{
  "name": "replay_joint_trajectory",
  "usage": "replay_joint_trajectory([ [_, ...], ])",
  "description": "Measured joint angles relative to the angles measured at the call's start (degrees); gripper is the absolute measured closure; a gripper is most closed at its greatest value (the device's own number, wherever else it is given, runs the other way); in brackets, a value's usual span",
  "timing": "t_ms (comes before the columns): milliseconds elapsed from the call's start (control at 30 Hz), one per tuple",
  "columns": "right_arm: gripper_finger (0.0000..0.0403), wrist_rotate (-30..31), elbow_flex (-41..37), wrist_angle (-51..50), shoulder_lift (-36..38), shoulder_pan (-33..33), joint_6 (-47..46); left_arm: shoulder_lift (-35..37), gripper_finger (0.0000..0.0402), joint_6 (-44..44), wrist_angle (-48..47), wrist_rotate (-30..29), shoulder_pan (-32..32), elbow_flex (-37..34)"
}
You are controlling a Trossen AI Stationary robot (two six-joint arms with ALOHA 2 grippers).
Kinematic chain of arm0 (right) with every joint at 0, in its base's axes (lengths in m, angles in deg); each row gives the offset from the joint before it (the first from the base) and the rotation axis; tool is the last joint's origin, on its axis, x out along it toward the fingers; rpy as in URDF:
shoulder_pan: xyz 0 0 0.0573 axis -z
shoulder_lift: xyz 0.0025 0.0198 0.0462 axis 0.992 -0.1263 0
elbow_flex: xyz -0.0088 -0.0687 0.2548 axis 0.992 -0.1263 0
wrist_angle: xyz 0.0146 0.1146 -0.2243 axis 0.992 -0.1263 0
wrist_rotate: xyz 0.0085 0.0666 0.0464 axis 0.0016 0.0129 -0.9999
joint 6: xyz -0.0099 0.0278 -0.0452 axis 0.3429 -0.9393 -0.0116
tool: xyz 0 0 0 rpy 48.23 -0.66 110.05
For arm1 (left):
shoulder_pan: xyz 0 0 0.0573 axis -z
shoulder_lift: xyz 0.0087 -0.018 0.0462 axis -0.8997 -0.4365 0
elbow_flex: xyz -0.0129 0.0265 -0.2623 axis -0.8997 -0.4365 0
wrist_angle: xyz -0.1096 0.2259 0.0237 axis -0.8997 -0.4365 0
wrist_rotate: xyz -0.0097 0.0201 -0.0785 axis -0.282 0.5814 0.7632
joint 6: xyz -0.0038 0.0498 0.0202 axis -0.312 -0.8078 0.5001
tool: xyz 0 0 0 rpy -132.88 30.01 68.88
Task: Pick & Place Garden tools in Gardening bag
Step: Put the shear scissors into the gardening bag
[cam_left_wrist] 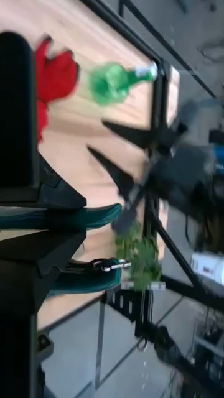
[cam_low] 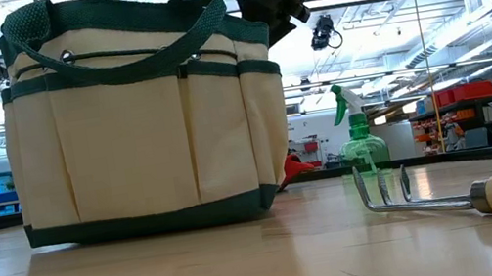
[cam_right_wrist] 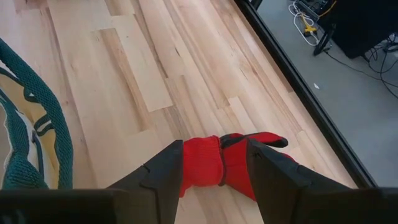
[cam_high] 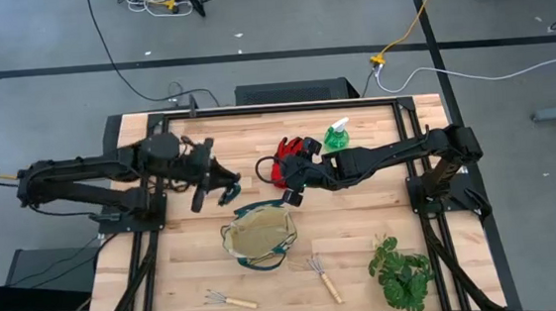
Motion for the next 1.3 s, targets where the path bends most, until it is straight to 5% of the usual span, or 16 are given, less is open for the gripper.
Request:
replay_joint_trajectory([
  [467, 0.0225, 2.0, 0.0, -1.2, 0.0, 0.0, 1.1, -2.7, 0.0353, 1.1, 8.1, -19.7, 20.2, 0.0],
  [833, 0.0225, 2.0, 0.0, -2.5, 0.0, 0.0, 1.1, -9.9, 0.0353, 1.4, 16.7, -34.2, 29.5, 0.0],
  [1300, 0.0225, 2.0, 0.0, -3.4, 0.0, 0.0, 1.0, -17.3, 0.0353, 4.1, 19.3, -62.7, 41.8, -0.2],
])
